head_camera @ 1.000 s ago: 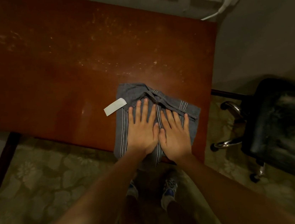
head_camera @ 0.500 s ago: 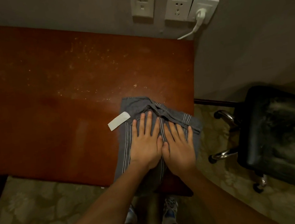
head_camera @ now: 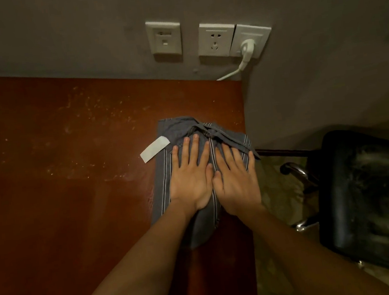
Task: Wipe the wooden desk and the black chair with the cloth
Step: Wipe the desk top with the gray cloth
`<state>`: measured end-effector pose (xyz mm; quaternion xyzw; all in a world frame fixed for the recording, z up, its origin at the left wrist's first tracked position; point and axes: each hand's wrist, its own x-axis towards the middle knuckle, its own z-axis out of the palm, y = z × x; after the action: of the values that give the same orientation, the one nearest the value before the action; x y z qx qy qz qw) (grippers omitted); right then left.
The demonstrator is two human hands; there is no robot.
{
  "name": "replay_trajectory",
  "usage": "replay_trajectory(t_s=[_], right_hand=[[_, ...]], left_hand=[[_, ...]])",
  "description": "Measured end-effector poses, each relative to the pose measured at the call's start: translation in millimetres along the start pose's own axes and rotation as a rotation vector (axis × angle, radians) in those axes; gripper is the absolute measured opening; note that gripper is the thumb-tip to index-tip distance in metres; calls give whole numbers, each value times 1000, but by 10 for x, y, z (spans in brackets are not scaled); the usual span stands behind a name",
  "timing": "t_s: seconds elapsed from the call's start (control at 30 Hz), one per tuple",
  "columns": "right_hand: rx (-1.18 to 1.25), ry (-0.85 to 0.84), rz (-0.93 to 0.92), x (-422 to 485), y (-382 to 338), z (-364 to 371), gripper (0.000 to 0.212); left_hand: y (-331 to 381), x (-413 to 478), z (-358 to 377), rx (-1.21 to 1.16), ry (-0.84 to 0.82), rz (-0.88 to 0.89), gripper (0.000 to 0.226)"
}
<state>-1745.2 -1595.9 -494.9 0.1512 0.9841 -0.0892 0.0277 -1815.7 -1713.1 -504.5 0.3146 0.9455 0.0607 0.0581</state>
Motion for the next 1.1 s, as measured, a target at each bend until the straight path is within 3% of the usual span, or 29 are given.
replay_trajectory(t_s=[0.63,1.1], right_hand=[[-1,15,-21,1625,253,-150,61],[-14,-17,2,1990,275,-207,60]], left_hand=[[-332,1659,-86,36,38,21,61],[-420,2023,-162,31,31,38,63]])
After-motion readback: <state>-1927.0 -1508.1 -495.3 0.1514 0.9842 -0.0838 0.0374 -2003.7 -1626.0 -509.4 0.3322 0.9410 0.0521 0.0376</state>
